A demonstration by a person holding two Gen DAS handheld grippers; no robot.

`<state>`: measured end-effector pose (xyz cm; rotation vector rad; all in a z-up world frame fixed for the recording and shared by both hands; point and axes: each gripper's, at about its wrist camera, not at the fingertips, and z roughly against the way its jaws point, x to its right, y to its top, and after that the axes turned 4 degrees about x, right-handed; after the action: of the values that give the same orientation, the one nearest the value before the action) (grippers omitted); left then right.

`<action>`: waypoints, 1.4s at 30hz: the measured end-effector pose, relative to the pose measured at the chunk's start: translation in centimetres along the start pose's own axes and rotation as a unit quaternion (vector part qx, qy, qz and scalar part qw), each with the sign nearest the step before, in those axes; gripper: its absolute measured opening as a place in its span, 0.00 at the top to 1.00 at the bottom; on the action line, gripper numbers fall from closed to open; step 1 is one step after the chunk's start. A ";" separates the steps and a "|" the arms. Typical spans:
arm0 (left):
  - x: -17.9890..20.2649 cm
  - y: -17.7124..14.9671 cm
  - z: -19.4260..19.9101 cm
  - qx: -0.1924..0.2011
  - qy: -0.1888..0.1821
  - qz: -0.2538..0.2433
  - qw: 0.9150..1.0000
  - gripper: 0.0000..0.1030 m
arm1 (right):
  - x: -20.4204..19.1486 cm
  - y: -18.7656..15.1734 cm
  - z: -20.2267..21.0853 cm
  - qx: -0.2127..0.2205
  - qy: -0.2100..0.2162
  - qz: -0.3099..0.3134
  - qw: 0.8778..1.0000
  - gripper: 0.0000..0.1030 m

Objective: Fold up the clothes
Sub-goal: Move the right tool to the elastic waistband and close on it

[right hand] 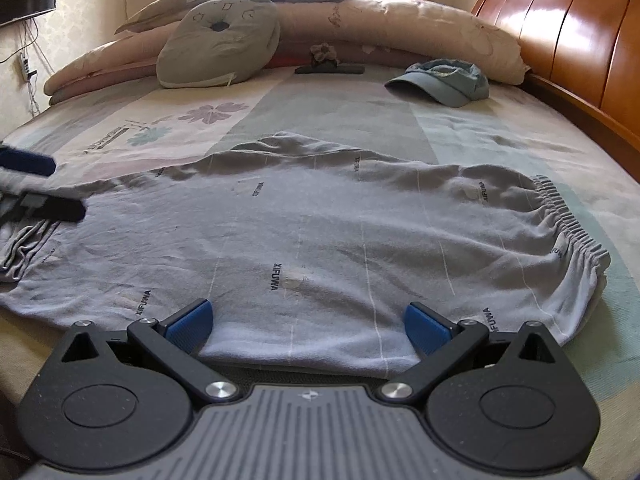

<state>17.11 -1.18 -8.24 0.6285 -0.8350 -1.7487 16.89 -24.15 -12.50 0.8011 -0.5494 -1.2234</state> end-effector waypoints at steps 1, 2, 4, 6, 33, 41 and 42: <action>0.2 -0.3 0.3 0.001 -0.009 0.005 1.000 0.01 | 0.2 0.1 0.2 -0.004 0.004 -0.001 1.000 0.00; 0.4 -0.5 0.5 0.002 -0.018 0.010 1.000 0.01 | 0.4 0.1 0.4 -0.007 0.009 -0.005 1.000 0.00; 0.8 -0.9 1.0 0.004 -0.023 0.014 1.000 0.01 | 1.2 0.0 1.2 -0.008 0.019 -0.026 0.999 0.00; 1.1 -1.3 1.3 0.004 -0.025 0.012 1.000 0.01 | 2.5 -0.1 2.1 0.000 0.025 -0.065 0.998 0.00; 3.8 -1.8 0.4 -0.030 -0.027 -0.018 0.999 0.01 | 19.0 -2.7 3.9 0.064 0.088 -0.389 0.915 0.00; 4.0 -1.7 -0.1 -0.035 -0.030 -0.016 0.999 0.01 | 20.6 -1.0 1.6 0.062 0.097 -0.392 0.913 0.00; 4.1 -1.7 -0.1 -0.036 -0.030 -0.016 0.999 0.01 | 20.7 -0.9 1.4 0.064 0.099 -0.390 0.913 0.00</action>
<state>14.96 -4.72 -9.72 0.5465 -0.8036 -1.8258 20.86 -44.53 -13.35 1.3108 -0.1265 -1.8152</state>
